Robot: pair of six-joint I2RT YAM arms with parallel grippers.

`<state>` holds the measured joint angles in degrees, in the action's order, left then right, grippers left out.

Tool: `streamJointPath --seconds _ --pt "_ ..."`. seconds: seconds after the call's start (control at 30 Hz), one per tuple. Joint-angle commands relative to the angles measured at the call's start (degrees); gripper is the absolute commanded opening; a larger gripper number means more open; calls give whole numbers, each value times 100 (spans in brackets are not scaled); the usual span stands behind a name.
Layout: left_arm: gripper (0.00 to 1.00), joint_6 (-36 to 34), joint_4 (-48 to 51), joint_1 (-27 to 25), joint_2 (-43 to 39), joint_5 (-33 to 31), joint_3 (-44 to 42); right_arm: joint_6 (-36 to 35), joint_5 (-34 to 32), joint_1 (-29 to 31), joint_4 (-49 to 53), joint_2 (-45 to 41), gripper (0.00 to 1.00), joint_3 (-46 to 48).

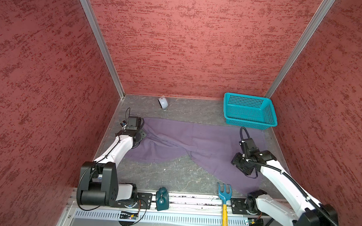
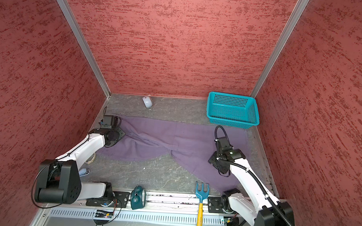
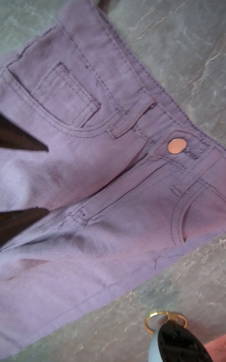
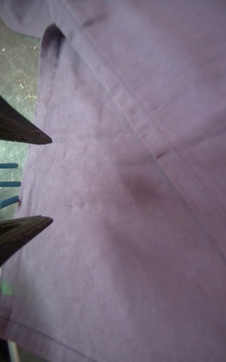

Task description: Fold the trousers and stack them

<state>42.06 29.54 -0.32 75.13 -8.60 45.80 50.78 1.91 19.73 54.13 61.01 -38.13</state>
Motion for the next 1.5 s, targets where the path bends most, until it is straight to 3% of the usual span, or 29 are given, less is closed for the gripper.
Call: streamJointPath --seconds 0.0,0.1,0.3,0.33,0.4,0.47,0.63,0.7,0.8,0.87,0.97,1.23,1.47 --pt "66 -102 70 -191 -188 27 -68 528 -192 520 128 435 66 23" --pt "72 -97 -38 -221 -271 55 -298 643 -122 815 -336 942 70 68" --pt "75 -196 -325 -266 -189 264 -517 578 -157 827 -1038 1467 73 102" --pt "76 -207 -360 -267 -160 278 -538 550 -182 831 -1080 1560 70 95" --pt "77 -216 -409 -269 -51 297 -553 492 -257 799 -1220 1730 40 114" --pt "76 -216 -456 -265 70 328 -554 413 -250 657 -1343 1846 20 139" --pt "64 -224 -622 -151 546 622 -529 -64 -284 -35 -1299 1799 1 42" --pt "52 -221 -688 -67 763 728 -502 -350 -359 -456 -1200 1660 0 -25" --pt "25 -222 -691 -21 975 732 -416 -832 -248 -1102 -1194 1554 0 -108" --pt "13 -233 -693 -35 1033 717 -383 -1161 -98 -1408 -1156 1581 0 -273" --pt "3 -269 -658 -36 1070 585 -359 -1667 134 -1683 -946 1706 0 -696" --pt "0 -321 -517 22 1052 130 -294 -2252 885 -2555 764 1477 0 -2326" --pt "0 -303 -571 421 1035 248 -422 -2489 1419 -3311 2021 943 0 -3233"
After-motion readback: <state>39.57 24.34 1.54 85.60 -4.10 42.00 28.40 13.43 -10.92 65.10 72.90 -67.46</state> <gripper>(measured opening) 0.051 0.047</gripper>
